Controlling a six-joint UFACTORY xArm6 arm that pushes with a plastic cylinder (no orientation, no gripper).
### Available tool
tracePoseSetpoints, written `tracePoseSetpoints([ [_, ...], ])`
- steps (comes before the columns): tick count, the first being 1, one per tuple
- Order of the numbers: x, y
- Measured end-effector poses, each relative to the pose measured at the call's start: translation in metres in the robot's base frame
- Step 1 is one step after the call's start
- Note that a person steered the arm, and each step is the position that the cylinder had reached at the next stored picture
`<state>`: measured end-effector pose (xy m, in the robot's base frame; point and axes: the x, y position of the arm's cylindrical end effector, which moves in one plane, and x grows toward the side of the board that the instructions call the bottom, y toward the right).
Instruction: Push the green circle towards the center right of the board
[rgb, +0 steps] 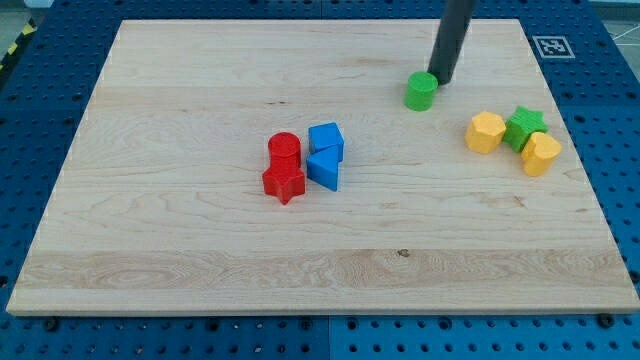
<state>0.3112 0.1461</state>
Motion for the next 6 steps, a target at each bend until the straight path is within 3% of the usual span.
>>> tracePoseSetpoints([
  [1,-0.008,-0.016],
  [3,0.036,-0.053],
  [6,0.055,-0.004],
])
